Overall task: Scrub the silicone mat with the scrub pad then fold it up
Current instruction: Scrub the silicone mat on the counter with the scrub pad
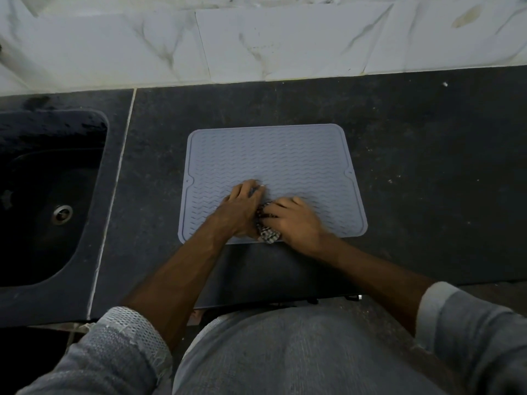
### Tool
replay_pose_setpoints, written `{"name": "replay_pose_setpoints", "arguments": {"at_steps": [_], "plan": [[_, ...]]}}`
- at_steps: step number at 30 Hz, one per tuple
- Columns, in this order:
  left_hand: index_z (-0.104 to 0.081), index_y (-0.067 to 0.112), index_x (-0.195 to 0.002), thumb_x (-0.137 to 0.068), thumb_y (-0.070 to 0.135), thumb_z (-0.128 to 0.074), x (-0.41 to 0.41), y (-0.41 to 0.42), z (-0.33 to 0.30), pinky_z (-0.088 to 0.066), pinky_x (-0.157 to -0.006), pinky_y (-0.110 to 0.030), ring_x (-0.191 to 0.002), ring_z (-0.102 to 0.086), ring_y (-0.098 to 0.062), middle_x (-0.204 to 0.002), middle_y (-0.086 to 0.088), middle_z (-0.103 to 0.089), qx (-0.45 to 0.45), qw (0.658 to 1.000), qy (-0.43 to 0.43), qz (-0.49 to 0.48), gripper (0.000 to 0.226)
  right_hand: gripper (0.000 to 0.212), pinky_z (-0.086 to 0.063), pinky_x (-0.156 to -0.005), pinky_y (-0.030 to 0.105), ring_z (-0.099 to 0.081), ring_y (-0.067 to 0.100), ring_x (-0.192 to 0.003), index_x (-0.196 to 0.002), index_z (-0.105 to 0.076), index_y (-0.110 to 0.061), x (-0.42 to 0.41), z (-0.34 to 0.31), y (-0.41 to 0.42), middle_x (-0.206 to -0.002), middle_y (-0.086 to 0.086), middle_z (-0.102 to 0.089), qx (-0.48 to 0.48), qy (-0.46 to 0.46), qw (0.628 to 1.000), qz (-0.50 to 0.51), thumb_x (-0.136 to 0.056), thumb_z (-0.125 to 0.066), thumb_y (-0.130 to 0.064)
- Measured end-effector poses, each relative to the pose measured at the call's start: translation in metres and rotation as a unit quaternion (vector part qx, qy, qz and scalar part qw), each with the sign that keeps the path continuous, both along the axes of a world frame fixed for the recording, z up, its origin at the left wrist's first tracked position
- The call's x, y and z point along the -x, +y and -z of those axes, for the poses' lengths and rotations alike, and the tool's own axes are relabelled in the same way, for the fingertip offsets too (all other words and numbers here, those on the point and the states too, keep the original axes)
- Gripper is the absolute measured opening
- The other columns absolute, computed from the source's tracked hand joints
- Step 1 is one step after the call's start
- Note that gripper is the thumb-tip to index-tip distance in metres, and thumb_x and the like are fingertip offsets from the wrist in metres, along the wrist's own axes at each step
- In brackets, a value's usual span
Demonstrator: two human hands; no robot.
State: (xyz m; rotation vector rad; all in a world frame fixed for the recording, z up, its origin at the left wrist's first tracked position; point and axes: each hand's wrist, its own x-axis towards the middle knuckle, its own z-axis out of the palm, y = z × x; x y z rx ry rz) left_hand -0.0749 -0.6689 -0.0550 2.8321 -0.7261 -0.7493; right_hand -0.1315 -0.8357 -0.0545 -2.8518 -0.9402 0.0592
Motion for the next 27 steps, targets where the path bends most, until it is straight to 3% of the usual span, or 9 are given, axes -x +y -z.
{"name": "replay_pose_setpoints", "arguments": {"at_steps": [7,11,15,23,27], "plan": [[0.003,0.018,-0.152,-0.067,0.049,-0.08,0.0,0.003,0.0,-0.014,-0.115,-0.049,-0.144,0.004,-0.028,-0.157,-0.004,0.01,0.006,1.0,0.009,0.009,0.123,0.048,-0.038,-0.082,0.033,-0.062,0.025,-0.101,-0.102,-0.07,-0.02,0.015,-0.007,-0.076,-0.109,0.0,-0.068,0.021,-0.043,0.999,0.024,-0.057,-0.082,-0.013],[0.003,0.018,-0.152,-0.065,0.048,-0.081,-0.001,0.002,0.001,-0.015,-0.114,-0.05,-0.143,0.004,-0.028,-0.157,-0.003,0.01,0.004,1.0,0.015,0.001,0.124,0.043,-0.036,-0.084,0.033,-0.059,0.025,-0.102,-0.103,-0.069,-0.02,0.009,-0.008,-0.044,-0.109,0.0,-0.067,0.009,-0.055,0.998,0.033,-0.061,-0.08,-0.017],[-0.001,0.018,-0.152,-0.065,0.047,-0.081,0.0,0.001,0.002,-0.019,-0.113,-0.048,-0.142,0.0,-0.027,-0.156,-0.005,0.005,0.002,1.0,0.0,0.0,0.122,0.037,-0.04,-0.082,0.034,-0.059,0.025,-0.102,-0.103,-0.07,-0.02,0.011,0.002,-0.003,-0.108,0.0,-0.067,-0.004,-0.054,0.998,-0.021,-0.067,-0.077,-0.016],[0.002,0.018,-0.152,-0.066,0.048,-0.081,0.0,0.004,0.0,-0.016,-0.114,-0.051,-0.143,0.002,-0.028,-0.157,-0.004,0.008,0.014,1.0,0.014,0.002,0.123,0.052,-0.044,-0.083,0.037,-0.057,0.025,-0.107,-0.106,-0.068,-0.021,0.022,-0.002,-0.076,-0.112,0.0,-0.065,0.032,-0.048,0.998,-0.009,-0.057,-0.082,-0.011],[0.002,0.019,-0.152,-0.065,0.049,-0.081,-0.001,0.002,0.0,-0.016,-0.114,-0.051,-0.143,0.003,-0.027,-0.156,-0.003,0.008,0.009,1.0,0.014,0.0,0.124,0.042,-0.033,-0.082,0.034,-0.058,0.024,-0.102,-0.102,-0.069,-0.021,0.013,-0.006,-0.046,-0.108,-0.001,-0.066,0.007,-0.064,0.998,-0.001,-0.061,-0.078,-0.013]]}}
